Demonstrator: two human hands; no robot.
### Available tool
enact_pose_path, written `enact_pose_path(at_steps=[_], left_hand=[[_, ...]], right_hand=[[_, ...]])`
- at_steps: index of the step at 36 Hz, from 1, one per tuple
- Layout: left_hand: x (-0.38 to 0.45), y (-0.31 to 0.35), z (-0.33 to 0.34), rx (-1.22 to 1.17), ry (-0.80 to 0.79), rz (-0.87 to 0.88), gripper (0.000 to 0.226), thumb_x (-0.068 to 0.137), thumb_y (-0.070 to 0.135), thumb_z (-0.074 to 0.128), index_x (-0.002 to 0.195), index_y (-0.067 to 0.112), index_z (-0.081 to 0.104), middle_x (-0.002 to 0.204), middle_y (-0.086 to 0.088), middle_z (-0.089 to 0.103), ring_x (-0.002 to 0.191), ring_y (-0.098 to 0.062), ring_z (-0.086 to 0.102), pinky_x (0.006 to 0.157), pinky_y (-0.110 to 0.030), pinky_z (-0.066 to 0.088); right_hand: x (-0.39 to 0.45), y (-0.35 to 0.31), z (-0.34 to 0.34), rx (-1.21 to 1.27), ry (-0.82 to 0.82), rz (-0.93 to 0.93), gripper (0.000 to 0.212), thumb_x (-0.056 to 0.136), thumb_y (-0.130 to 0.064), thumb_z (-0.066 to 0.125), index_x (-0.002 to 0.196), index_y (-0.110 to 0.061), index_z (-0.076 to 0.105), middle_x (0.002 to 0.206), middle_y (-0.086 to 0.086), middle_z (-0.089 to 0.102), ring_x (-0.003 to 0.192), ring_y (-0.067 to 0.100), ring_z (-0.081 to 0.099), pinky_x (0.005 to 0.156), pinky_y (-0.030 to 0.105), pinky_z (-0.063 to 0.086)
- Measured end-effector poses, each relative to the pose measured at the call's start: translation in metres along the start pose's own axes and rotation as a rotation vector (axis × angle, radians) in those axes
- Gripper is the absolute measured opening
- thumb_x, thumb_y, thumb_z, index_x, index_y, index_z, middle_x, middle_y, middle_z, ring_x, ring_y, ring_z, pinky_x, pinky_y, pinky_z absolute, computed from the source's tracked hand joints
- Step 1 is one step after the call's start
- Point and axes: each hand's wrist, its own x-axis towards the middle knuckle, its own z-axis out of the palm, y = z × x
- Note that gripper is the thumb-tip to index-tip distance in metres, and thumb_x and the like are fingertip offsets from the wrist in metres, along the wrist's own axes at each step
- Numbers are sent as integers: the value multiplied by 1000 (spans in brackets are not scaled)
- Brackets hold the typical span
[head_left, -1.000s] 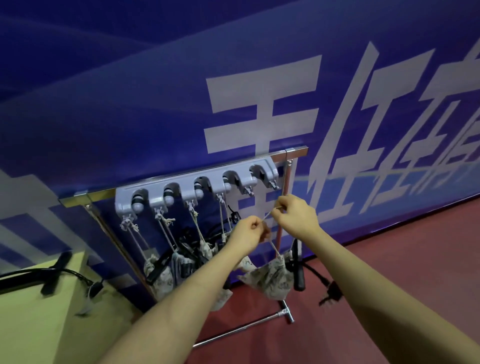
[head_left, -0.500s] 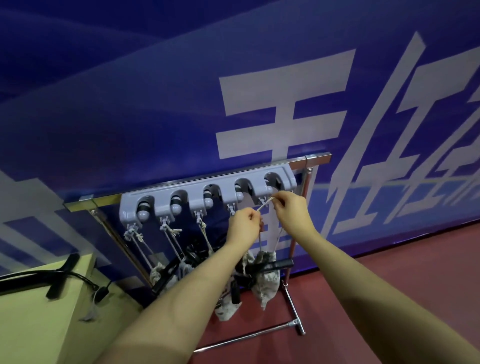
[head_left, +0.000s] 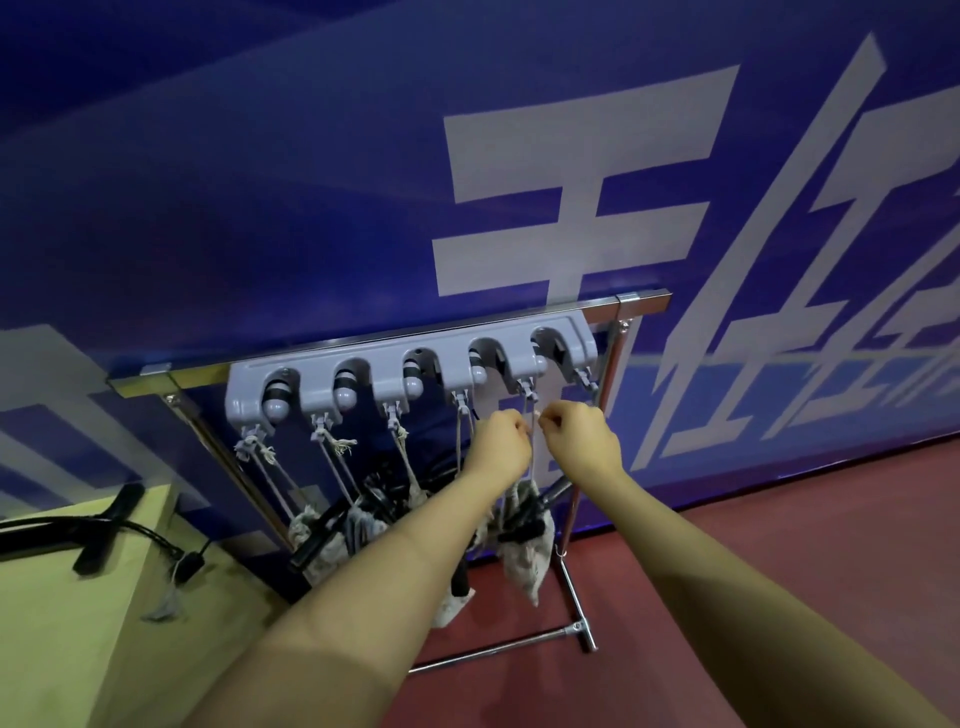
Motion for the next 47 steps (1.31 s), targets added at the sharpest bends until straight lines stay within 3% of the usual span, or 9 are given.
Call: enact_pose_path(at_steps=[5, 9, 14, 17, 25, 29, 37, 41, 47], left_hand=[[-15, -8, -14, -21, 23, 9, 21, 95, 10, 43, 96, 7, 63, 93, -14, 67, 81, -28, 61, 73, -37, 51], [-33, -19, -37, -37, 85, 4, 21, 93, 12, 45, 95, 9, 66, 92, -12, 69, 86, -30, 64, 78, -41, 55], [-54, -43, -74, -40, 125, -2, 18, 94, 13, 45, 94, 10, 64, 91, -12, 68, 83, -30, 63, 77, -42, 55], [-70, -68, -103, -42, 166, -12, 17, 94, 13, 46, 92, 11, 63, 93, -12, 69, 80, -28, 64, 76, -40, 54], [-120, -158, -189, -20, 302, -118, 17, 92, 16, 48, 85, 18, 64, 89, -4, 69, 83, -22, 64, 77, -34, 53], [-147, -215, -230, -69, 365, -205, 24, 90, 15, 49, 69, 26, 54, 85, -8, 69, 81, -32, 66, 75, -43, 56], [-220, -334, -304, -141, 455, -348, 16, 89, 13, 49, 85, 11, 65, 98, -16, 70, 89, -34, 67, 81, -39, 54], [-264, -394, -329, -163, 482, -433, 22, 91, 9, 47, 98, 6, 67, 101, -14, 70, 94, -31, 64, 80, -30, 49], [-310, -462, -340, -143, 413, -525, 21, 94, 10, 42, 97, 6, 63, 97, -13, 66, 85, -25, 57, 74, -31, 45]], right_hand=[[-16, -14, 1, 56, 3, 3, 21, 95, -15, 43, 97, -9, 63, 84, 8, 63, 71, 28, 54, 48, 26, 30], [-32, -36, 3, 111, -28, -20, 21, 95, -16, 45, 99, -10, 65, 90, 10, 66, 79, 31, 61, 58, 35, 45], [-51, -65, 17, 111, -82, -87, 23, 94, -12, 44, 100, -8, 65, 84, 11, 65, 68, 29, 57, 57, 37, 45], [-63, -93, 32, 121, -101, -131, 23, 92, -11, 45, 101, -11, 66, 91, 11, 68, 79, 31, 61, 65, 38, 50], [-98, -190, 97, 152, -236, -292, 21, 92, -9, 47, 101, -9, 66, 92, 11, 69, 84, 31, 64, 73, 43, 52], [-119, -246, 144, 160, -310, -360, 21, 93, -12, 46, 102, -13, 65, 92, 7, 68, 82, 27, 64, 75, 47, 55], [-182, -347, 243, 163, -442, -459, 23, 87, -9, 47, 96, -14, 68, 82, 5, 65, 83, 30, 65, 75, 42, 54], [-221, -382, 294, 144, -548, -536, 22, 89, -8, 49, 98, -14, 67, 83, -1, 62, 75, 21, 62, 72, 35, 53], [-269, -402, 362, 98, -730, -578, 17, 87, -11, 55, 96, -17, 68, 84, -3, 62, 73, 25, 64, 71, 38, 52]])
